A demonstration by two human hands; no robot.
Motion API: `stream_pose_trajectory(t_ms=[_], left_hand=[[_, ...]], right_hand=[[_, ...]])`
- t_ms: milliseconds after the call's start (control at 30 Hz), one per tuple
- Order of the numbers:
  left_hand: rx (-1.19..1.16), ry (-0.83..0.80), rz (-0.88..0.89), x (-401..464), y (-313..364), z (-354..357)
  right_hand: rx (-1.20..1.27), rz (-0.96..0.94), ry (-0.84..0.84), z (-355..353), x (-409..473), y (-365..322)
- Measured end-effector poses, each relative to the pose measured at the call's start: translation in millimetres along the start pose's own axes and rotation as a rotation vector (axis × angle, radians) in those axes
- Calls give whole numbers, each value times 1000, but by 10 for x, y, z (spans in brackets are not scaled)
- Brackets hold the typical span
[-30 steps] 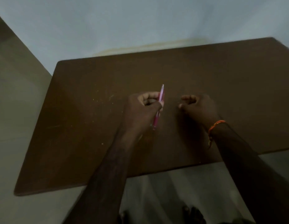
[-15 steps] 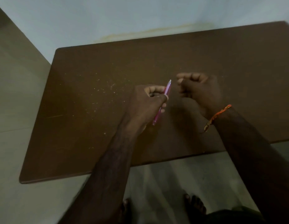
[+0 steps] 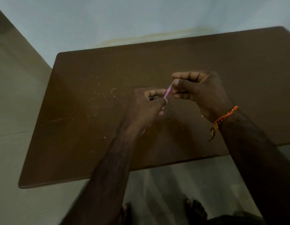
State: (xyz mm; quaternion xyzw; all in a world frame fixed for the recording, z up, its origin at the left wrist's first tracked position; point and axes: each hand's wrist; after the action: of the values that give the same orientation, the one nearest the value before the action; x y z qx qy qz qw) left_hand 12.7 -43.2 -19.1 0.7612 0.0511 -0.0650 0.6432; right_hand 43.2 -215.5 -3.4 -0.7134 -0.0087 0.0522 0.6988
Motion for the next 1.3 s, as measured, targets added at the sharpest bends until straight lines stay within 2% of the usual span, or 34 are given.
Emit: stream_pose_trajectory(t_ms=[200,600,867,1067,1167,1233,1300], left_hand=[[13,-1,24,5,-6,-5],[52,34,81,18,-62,-3],[257,97,235,21,-52,19],[-13,82,198,9,-1,54],[-119,82,149,34,48,9],[-179,111,126,45,64,-2],[-261,155,90,43,72,22]], right_hand=[[10,18,14,3,-15,-7],[52,121,-62,18,-33,-17],[86,251,-143,-46,-29,-62],[175,105,-109,2,-40,-83],[78,41,-109,-17,-42,-59],[-10,68,-140,-35,-46,-20],[-46,146,-243,-37,-67,8]])
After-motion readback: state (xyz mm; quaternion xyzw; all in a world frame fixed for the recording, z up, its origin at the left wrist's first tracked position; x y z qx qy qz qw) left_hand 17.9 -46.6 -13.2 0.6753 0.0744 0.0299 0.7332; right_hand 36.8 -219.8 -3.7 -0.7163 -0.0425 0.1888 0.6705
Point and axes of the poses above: each hand's wrist, its own x-axis towards the middle knuckle, its own z-axis out of the palm, y = z × x, and after that the axes turned 2 degrees about -y, right-handed
